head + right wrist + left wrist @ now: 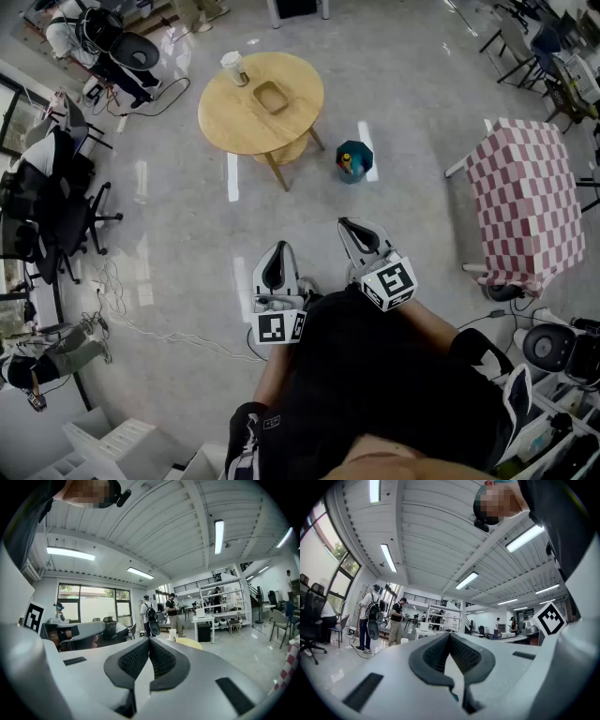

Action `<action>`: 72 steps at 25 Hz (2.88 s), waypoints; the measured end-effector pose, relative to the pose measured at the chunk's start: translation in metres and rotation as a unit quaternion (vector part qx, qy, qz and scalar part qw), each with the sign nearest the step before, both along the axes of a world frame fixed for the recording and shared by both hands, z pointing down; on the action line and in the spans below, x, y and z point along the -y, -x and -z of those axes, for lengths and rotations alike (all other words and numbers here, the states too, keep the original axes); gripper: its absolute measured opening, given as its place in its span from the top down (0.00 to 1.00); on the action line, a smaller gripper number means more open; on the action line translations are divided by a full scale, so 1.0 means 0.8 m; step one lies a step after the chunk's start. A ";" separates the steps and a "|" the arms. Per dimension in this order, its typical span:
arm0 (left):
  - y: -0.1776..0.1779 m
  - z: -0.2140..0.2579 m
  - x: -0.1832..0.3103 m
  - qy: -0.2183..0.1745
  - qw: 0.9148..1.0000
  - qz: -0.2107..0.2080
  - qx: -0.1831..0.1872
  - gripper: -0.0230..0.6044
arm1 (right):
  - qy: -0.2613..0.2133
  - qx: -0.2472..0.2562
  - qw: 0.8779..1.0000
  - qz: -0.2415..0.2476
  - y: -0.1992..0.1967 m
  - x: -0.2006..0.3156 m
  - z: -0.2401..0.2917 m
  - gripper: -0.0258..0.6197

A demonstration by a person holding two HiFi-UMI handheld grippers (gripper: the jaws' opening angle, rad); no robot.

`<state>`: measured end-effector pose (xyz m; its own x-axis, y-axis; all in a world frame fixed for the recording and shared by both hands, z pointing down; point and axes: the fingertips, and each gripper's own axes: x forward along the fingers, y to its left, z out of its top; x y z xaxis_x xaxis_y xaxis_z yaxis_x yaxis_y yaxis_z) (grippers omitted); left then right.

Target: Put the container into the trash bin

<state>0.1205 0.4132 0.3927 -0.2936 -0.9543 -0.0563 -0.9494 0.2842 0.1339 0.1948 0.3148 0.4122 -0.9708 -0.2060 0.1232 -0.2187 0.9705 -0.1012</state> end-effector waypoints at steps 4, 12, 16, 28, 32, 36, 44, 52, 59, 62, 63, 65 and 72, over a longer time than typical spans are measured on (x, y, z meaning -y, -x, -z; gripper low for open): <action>-0.006 0.001 0.008 -0.002 1.000 -0.001 0.001 0.95 | -0.001 0.001 1.000 0.005 -0.004 0.004 0.002 0.92; -0.024 0.001 0.027 -0.002 1.000 0.003 0.006 0.95 | -0.008 0.021 1.000 0.011 -0.024 0.019 0.010 0.92; -0.036 0.001 0.046 0.000 1.000 0.012 0.009 0.95 | -0.003 0.019 1.000 0.016 -0.041 0.038 0.004 0.92; -0.049 -0.014 0.090 0.021 0.999 0.041 0.013 0.95 | 0.010 0.007 0.999 0.046 -0.049 0.096 -0.027 0.92; -0.027 -0.026 0.111 0.022 0.999 0.044 0.004 0.95 | 0.006 0.001 0.999 0.054 -0.026 0.114 -0.039 0.92; 0.011 -0.031 0.141 0.019 0.999 0.039 0.001 0.95 | 0.004 -0.003 0.998 0.057 0.011 0.139 -0.045 0.92; 0.147 -0.029 0.202 0.014 1.000 0.022 -0.009 0.95 | -0.005 -0.015 0.999 0.048 0.137 0.193 -0.044 0.92; 0.279 -0.036 0.248 0.020 0.999 -0.015 -0.030 0.95 | -0.016 -0.041 0.999 0.031 0.280 0.236 -0.053 0.92; 0.360 -0.044 0.275 0.019 0.999 -0.034 -0.029 0.95 | -0.026 -0.064 0.997 0.025 0.366 0.265 -0.070 0.92; 0.378 -0.048 0.281 0.017 0.999 -0.030 -0.038 0.95 | -0.025 -0.080 0.996 0.027 0.385 0.277 -0.083 0.92; 0.385 -0.051 0.284 0.019 0.999 -0.029 -0.042 0.95 | -0.025 -0.085 0.996 0.029 0.393 0.282 -0.086 0.92; 0.399 -0.058 0.294 0.023 0.998 -0.028 -0.050 0.95 | -0.027 -0.094 0.995 0.032 0.409 0.293 -0.094 0.92; 0.441 -0.067 0.338 0.025 0.998 -0.015 -0.051 0.95 | -0.045 -0.141 0.987 0.068 0.465 0.338 -0.136 0.92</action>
<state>-0.2326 0.1431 0.4461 -0.2668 -0.9635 0.0205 -0.9395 0.2648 0.2171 -0.1771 0.0440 0.5206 -0.9197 -0.0983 0.3800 -0.0927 0.9951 0.0329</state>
